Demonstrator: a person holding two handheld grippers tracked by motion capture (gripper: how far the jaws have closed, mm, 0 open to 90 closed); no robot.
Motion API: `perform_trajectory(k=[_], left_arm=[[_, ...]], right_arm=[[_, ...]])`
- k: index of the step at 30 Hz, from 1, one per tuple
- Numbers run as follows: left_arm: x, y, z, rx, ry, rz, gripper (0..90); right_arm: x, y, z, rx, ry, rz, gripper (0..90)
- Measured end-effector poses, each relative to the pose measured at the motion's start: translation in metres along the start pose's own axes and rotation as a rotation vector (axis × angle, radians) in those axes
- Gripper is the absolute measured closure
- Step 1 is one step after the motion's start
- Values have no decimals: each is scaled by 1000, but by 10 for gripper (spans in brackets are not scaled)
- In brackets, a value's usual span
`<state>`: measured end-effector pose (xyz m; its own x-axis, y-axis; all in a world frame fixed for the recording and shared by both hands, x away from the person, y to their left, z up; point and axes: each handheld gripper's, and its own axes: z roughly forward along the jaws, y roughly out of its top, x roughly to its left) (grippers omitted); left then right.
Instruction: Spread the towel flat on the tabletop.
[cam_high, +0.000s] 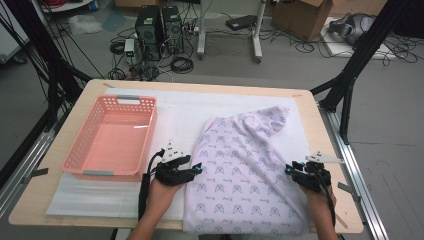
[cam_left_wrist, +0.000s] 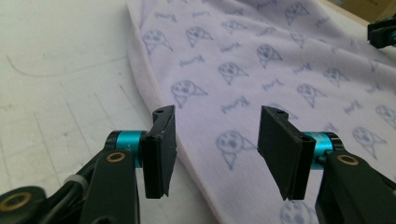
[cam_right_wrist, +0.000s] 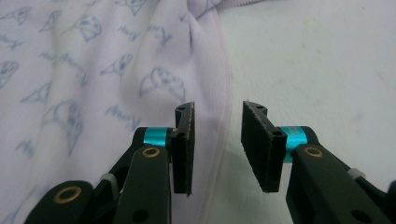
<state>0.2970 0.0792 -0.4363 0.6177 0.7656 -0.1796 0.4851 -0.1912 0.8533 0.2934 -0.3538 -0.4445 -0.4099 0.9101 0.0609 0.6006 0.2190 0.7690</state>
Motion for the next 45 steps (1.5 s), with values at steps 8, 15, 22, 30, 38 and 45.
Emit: perform_trajectory(k=[8,15,22,30,38,45], left_arm=[[20,11,25,27,19,-27,463],[15,16,53,115,40,25,521],[12,17,41,170,109,116,867],[6,-11,6,120,25,63,875],[-9,-31,-26,103,-51,61,874],[-18,-31,-32,103,-125,63,756]], right_arm=[[0,18,27,29,15,-44,756],[-1,18,25,54,71,-67,859],[-6,1,3,54,71,-75,862],[-5,-25,-34,39,74,-88,861],[2,-43,-61,51,91,-98,862],[8,-50,-81,53,158,-122,829]])
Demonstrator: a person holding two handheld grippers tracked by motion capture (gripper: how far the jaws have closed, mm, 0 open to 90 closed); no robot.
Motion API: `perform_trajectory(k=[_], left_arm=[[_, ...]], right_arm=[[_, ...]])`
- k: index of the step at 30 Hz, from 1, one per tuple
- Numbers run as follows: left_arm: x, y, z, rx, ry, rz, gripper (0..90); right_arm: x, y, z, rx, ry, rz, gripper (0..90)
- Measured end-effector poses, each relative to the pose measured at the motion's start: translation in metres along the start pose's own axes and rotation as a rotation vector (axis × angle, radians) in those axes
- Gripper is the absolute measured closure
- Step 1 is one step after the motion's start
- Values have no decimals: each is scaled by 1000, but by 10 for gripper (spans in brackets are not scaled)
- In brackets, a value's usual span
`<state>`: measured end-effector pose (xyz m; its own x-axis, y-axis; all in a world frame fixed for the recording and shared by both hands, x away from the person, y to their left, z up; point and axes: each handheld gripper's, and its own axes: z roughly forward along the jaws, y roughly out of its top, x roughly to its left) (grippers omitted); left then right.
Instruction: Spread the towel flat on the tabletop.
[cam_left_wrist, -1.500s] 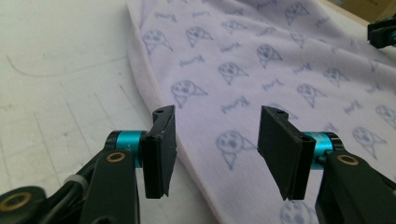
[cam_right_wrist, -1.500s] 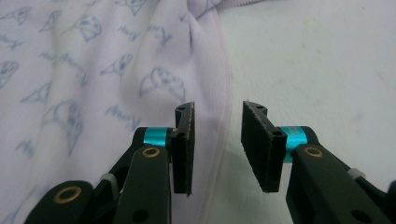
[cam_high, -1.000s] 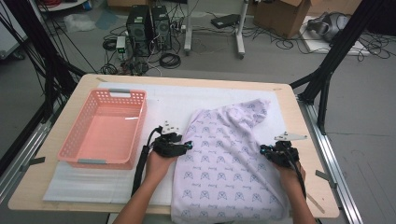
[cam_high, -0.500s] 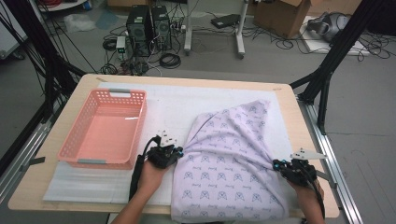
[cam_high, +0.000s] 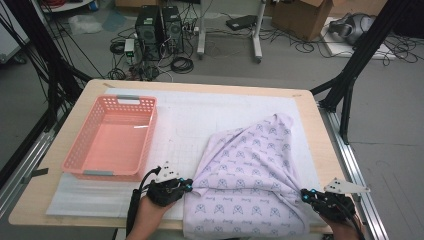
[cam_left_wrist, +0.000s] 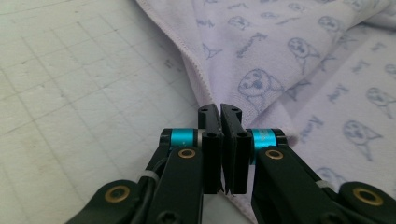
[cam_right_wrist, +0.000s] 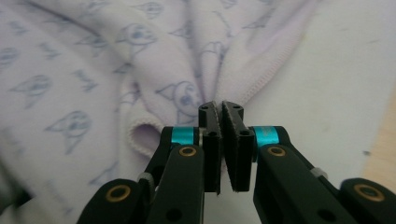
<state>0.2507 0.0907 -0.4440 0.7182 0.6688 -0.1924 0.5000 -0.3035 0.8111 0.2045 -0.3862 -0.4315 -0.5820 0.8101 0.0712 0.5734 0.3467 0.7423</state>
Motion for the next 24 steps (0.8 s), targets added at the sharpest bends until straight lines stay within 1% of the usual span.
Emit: perform_trajectory(k=[1,2,3,4,5,7,8,9,10,11,12,14,15,17,19,20,22,23,24], left_arm=[[1,3,4,2,-4,-13,627],[3,7,7,0,-4,-14,571],[5,11,11,-14,-3,-15,529],[7,16,14,-29,-2,-14,491],[10,21,17,-38,-3,-11,478],[16,31,23,-58,2,-6,453],[23,38,28,-71,6,-9,450],[28,42,32,-96,18,-14,446],[33,46,36,-106,29,-16,440],[37,50,40,-95,40,-20,439],[40,55,44,-94,38,-21,438],[45,64,52,-98,42,-5,437],[48,68,57,-85,47,1,438],[55,77,65,-80,68,-18,438],[62,86,74,-83,79,-43,440],[66,91,79,-74,85,-51,440],[72,99,88,-69,102,-50,442],[74,102,92,-67,102,-55,444],[75,104,97,-78,109,-54,449]], right_arm=[[0,2,1,-14,-16,-10,733],[0,4,2,-35,-35,-4,660],[-1,8,3,-54,-42,17,636],[-3,11,5,-78,-46,22,620],[-3,15,7,-90,-57,25,614],[-6,24,13,-110,-59,19,597],[-7,28,15,-117,-60,19,592],[-10,33,21,-127,-58,23,584],[-12,37,25,-130,-57,28,574],[-13,41,30,-133,-54,34,569],[-14,45,35,-132,-51,40,557],[-16,51,45,-132,-41,40,547],[-17,53,49,-127,-36,39,542],[-17,55,56,-124,-26,37,541],[-16,55,59,-123,-20,36,541],[-16,55,60,-122,-19,30,540],[-17,54,60,-118,-21,35,541],[-18,53,59,-121,-20,42,543],[-19,52,58,-124,-19,47,543]])
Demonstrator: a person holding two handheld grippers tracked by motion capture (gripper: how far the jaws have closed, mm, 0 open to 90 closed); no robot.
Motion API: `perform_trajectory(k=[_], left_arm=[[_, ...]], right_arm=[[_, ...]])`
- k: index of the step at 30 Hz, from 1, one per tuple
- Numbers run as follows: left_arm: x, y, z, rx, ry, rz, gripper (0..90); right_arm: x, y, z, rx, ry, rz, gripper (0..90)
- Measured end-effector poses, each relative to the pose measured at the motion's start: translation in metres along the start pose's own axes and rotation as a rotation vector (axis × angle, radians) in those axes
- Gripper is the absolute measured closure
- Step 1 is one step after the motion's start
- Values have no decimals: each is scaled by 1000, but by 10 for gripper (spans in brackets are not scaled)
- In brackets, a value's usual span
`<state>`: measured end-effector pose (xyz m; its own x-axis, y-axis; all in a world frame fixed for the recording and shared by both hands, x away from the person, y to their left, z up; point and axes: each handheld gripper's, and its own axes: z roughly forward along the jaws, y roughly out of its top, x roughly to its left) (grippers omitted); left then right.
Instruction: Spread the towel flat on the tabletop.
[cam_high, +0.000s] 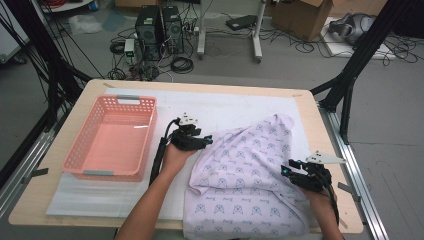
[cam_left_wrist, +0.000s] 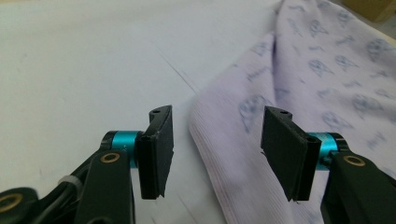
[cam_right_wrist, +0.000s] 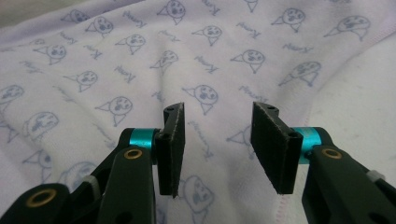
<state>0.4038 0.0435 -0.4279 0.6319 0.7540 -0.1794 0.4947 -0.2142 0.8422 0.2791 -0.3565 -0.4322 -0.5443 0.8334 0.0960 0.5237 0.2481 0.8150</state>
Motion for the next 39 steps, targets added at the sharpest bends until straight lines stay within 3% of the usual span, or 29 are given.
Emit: perform_trajectory(k=[4,8,11,15,18,19,21,23,31,39], left_arm=[[1,4,22,39,21,7,465],[-4,7,38,54,-13,-5,458],[-12,9,47,63,-53,31,441],[-20,5,57,114,-64,72,429],[-23,4,58,128,-61,105,470],[-25,4,57,131,-57,108,528],[-27,4,55,144,-69,137,726],[-29,3,52,140,-55,151,786],[-17,-13,15,86,-12,45,799],[0,-25,-27,49,28,11,797]], right_arm=[[-5,-2,-6,-19,-3,31,546],[-6,-4,-6,-11,-3,30,548],[-5,-4,-6,-8,5,20,552],[-5,-4,-6,-9,10,20,554],[-5,-5,-6,-8,11,17,557],[-6,-5,-6,-9,11,19,558],[-6,-5,-6,-8,9,22,558],[-5,-5,-6,-8,9,23,560],[1,-4,0,0,30,6,561],[28,12,32,71,73,-81,527]])
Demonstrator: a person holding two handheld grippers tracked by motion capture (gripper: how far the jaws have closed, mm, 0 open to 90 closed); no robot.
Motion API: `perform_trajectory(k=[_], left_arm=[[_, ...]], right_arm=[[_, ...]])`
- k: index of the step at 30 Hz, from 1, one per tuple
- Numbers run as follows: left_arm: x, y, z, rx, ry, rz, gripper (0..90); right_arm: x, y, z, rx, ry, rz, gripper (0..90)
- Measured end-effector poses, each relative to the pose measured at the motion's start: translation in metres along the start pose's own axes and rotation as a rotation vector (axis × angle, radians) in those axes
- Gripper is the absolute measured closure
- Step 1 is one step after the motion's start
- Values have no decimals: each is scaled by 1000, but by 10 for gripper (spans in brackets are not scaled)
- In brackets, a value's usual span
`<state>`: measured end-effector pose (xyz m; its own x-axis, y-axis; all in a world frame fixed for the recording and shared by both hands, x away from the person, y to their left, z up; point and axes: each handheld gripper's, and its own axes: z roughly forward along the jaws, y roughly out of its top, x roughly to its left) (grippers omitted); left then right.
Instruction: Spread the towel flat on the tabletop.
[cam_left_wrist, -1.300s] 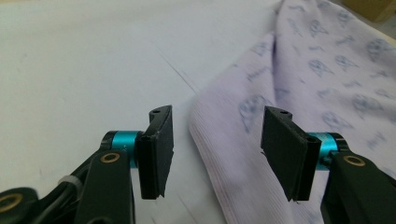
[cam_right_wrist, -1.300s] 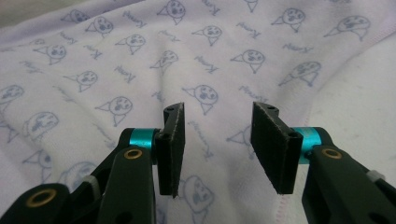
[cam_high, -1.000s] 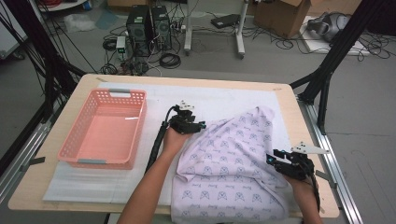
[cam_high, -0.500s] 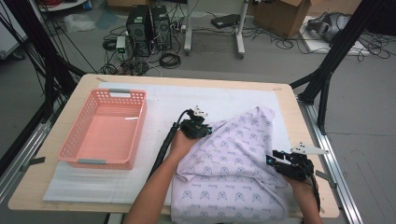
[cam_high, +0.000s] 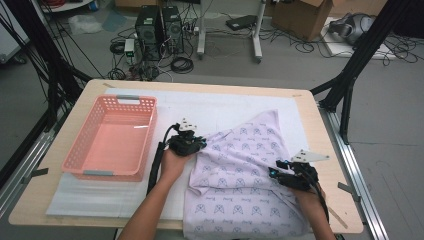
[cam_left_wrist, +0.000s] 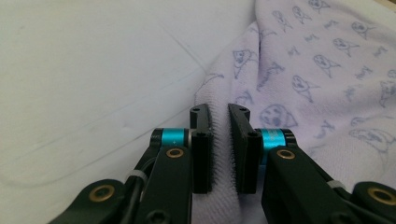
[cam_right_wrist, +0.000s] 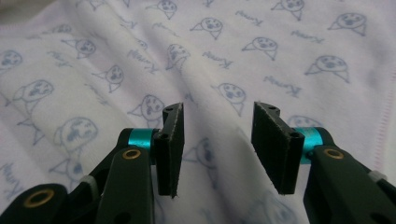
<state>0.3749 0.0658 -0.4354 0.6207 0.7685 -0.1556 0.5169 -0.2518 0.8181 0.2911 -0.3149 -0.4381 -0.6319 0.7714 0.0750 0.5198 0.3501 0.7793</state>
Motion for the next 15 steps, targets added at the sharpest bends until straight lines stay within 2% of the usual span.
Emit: perform_trajectory(k=[3,4,5,7,9,11,15], left_arm=[[5,-4,-12,-22,28,-14,797],[7,-4,-15,-34,40,-17,797],[7,-4,-19,-46,52,-19,797],[5,-2,-24,-75,48,-14,797],[-2,0,-26,-88,24,7,797],[-12,1,-24,-95,-19,23,797],[-37,1,-16,-70,-94,76,789]], right_arm=[[4,4,13,40,-8,-16,541],[5,5,15,51,-14,-15,597],[5,5,17,62,-8,-19,616],[6,4,16,56,-3,-17,604],[5,3,11,38,-16,-8,576],[1,1,4,19,-32,10,565],[-9,-4,-6,-10,-52,51,558]])
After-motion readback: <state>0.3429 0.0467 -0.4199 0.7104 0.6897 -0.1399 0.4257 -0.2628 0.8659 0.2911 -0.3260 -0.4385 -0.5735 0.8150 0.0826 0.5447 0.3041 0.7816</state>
